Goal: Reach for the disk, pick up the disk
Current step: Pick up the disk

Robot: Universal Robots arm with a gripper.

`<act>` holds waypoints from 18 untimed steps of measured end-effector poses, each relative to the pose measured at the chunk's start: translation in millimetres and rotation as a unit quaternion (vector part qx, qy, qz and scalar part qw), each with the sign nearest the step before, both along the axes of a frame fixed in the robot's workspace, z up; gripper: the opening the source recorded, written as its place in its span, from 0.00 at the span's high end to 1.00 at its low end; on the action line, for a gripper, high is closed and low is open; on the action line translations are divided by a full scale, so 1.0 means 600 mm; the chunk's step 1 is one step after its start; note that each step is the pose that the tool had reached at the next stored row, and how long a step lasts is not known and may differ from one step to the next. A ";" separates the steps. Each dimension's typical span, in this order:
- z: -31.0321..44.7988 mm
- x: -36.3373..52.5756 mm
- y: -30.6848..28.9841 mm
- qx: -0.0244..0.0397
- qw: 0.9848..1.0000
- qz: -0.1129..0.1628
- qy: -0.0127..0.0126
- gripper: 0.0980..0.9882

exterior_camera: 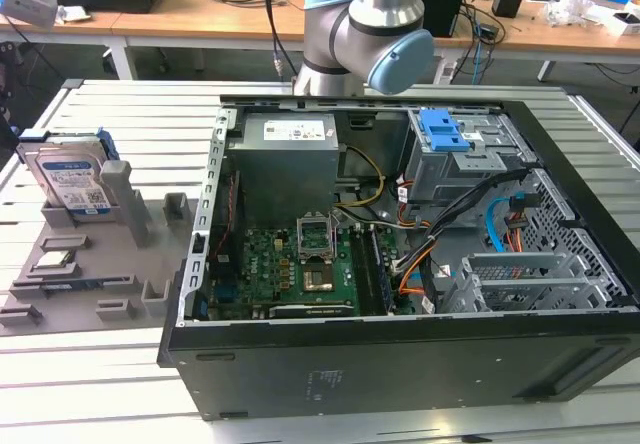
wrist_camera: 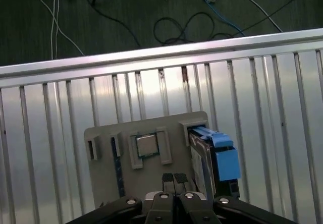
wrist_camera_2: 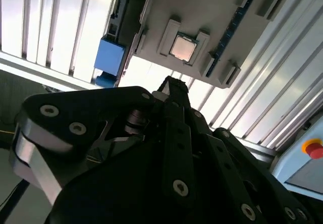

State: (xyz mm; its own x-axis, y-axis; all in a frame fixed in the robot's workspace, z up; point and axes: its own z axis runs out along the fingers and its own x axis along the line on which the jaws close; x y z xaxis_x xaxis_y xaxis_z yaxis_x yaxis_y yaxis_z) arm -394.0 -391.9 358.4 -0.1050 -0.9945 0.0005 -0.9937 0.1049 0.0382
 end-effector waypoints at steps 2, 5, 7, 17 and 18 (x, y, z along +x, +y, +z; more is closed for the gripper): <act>0.000 0.000 0.0000 0.000 1.000 0.009 0.000 0.99; 0.000 0.000 0.0000 0.000 0.999 0.039 0.000 0.99; 0.000 0.000 0.0000 0.000 0.999 0.054 0.000 0.99; 0.000 0.000 0.0000 0.000 0.992 0.127 0.000 0.99; 0.000 0.000 0.0000 0.000 0.991 0.133 0.000 0.99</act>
State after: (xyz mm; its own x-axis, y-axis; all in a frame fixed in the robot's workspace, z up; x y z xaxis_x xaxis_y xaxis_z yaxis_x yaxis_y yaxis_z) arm -394.0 -391.9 358.4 0.1617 -0.9868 0.0005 -0.9861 -0.1615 0.0382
